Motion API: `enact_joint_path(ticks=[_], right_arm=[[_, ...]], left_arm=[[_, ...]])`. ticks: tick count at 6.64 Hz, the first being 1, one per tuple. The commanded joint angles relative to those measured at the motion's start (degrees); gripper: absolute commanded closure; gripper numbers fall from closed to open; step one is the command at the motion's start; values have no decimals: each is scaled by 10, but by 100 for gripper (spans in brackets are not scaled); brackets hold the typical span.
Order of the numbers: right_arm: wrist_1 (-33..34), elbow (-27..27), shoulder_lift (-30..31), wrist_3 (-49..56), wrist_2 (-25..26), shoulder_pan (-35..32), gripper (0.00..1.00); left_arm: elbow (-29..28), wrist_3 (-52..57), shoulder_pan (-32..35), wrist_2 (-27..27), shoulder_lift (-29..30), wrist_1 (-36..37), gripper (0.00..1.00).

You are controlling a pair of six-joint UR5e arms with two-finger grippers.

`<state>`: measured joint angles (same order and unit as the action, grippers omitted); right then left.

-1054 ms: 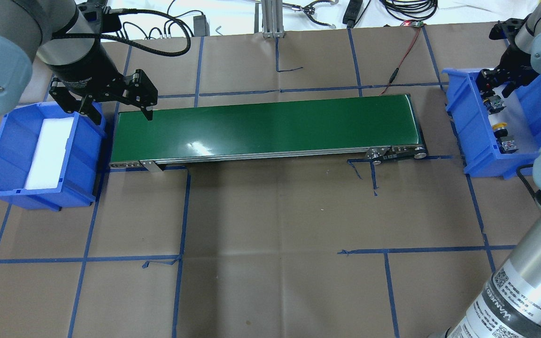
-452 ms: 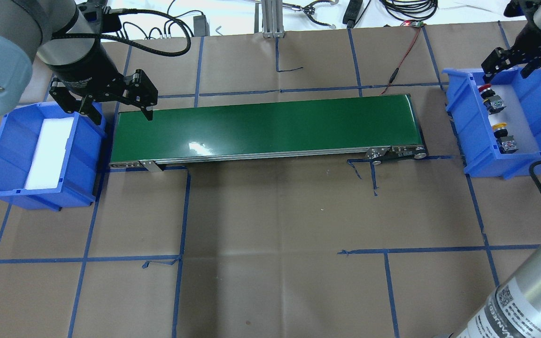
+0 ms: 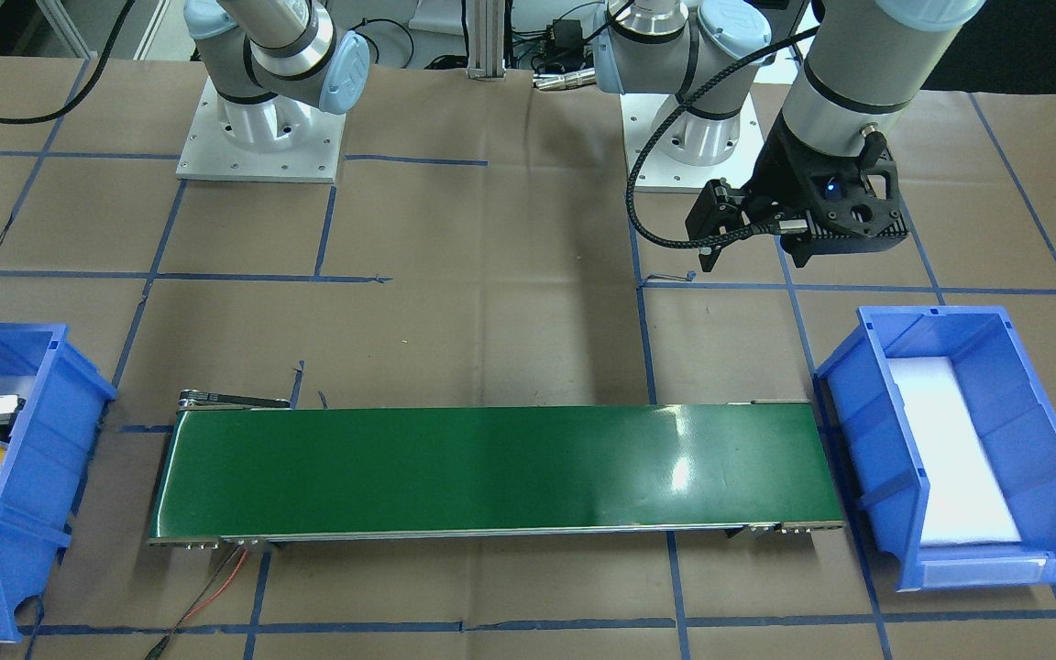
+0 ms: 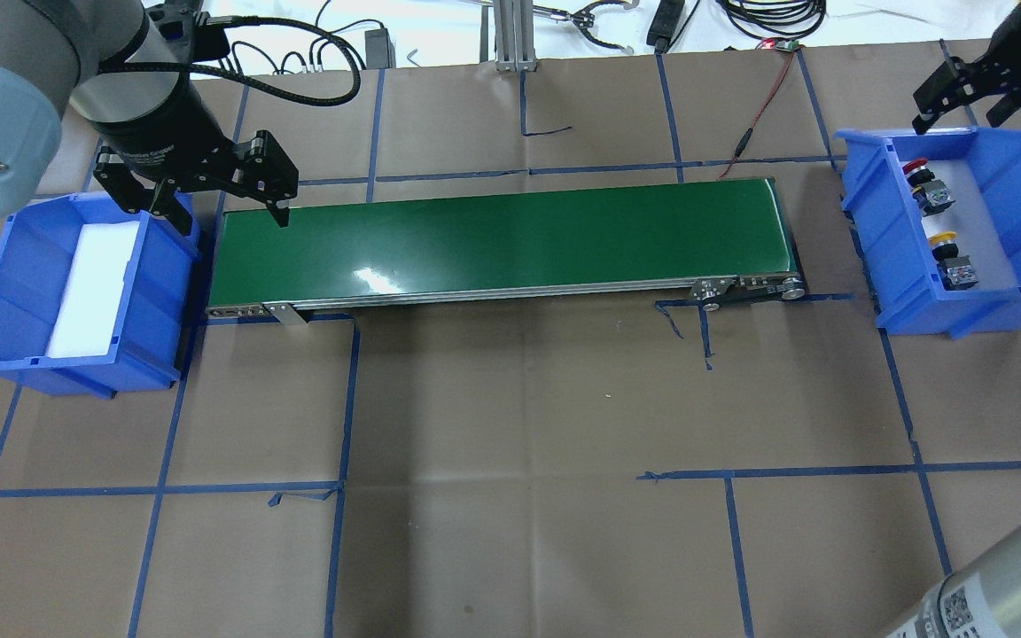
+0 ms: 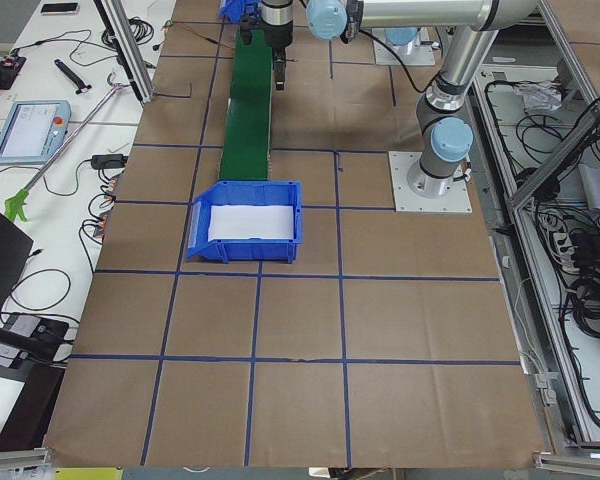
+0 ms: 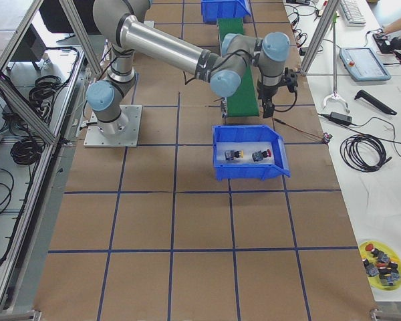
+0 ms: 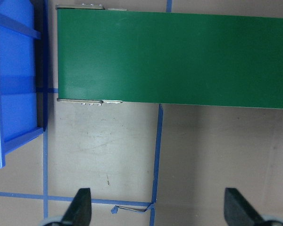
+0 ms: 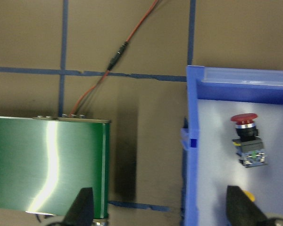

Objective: Transport two buttons from left to right

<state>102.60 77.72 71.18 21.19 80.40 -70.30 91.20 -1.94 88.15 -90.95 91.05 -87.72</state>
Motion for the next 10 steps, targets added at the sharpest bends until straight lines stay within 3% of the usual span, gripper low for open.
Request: enact_joint_path(ticks=[1,2,4,6,7,10], right_arm=[[-18,4,38,-153,-8,-100,0],[-61,22,63,-163,6,-165,0],[-57,83,139,-274,60,-229,0],[-47,179,205,-273,60,-237,0],[-11,205,229,-267,62,-235,0],[-35,176,225,-267,70,-233,0]], left_arm=[[1,0,0,2,0,0,0],[1,0,0,10,-1,0,0],[1,1,0,14,-1,0,0],[2,1,0,14,-1,0,0],[2,1,0,14,-1,0,0],[1,1,0,13,-1,0,0]])
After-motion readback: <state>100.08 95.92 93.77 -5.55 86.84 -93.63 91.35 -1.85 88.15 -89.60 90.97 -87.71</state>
